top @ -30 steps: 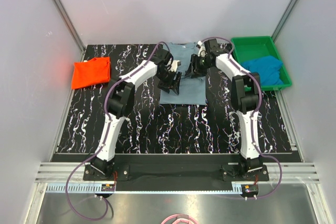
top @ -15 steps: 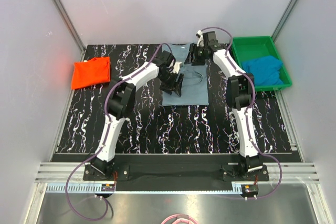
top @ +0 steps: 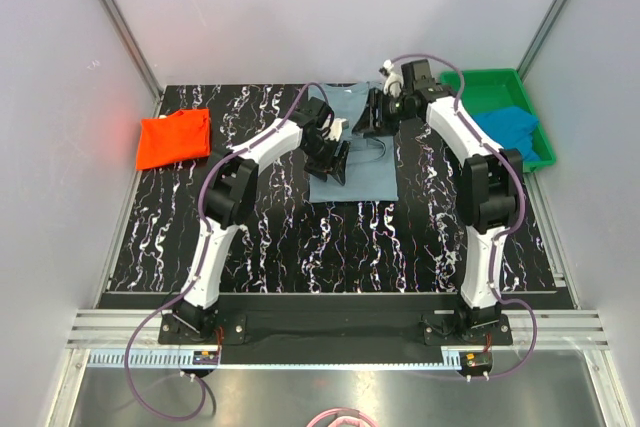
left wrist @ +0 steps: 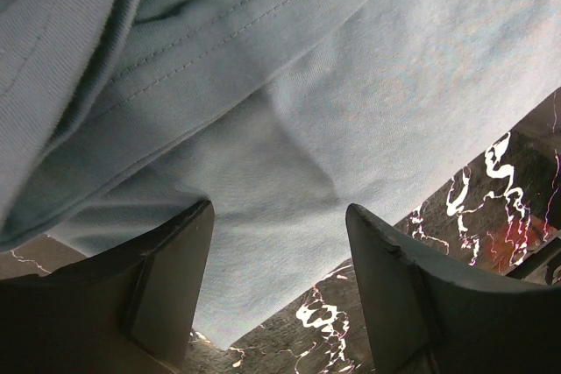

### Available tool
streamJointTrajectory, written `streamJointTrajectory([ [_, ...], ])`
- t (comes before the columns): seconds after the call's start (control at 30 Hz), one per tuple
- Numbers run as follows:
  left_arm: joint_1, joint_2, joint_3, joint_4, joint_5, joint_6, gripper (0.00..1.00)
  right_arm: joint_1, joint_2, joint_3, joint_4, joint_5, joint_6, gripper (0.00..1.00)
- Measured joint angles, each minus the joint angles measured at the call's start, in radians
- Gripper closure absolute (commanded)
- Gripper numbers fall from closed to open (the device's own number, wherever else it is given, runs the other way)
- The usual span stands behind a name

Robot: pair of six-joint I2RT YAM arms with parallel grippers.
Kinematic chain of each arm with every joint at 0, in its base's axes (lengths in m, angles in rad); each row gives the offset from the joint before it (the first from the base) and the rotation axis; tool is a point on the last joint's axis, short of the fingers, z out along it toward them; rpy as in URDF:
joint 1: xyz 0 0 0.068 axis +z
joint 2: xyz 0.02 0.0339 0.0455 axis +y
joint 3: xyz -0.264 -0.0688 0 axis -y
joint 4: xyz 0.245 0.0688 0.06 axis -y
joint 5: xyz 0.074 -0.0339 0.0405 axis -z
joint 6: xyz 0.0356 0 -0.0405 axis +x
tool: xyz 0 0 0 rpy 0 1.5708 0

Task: Fold and stack the t-shirts
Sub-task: Fold the tshirt

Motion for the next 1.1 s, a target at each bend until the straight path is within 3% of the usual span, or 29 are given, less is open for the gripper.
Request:
streamJointTrajectory([
  [0.17, 0.0, -0.004, -0.005, 0.0, 0.0, 0.0, 0.32, 0.0, 0.02, -0.114, -0.013, -0.086, 0.033, 0.45],
  [0.37, 0.0, -0.008, -0.011, -0.001, 0.0, 0.0, 0.32, 0.0, 0.071, -0.139, -0.018, -0.126, 0.064, 0.46],
  [1.1, 0.0, -0.024, -0.037, 0.0, 0.0, -0.002, 0.32, 0.0, 0.186, -0.174, -0.032, -0.084, 0.037, 0.45],
])
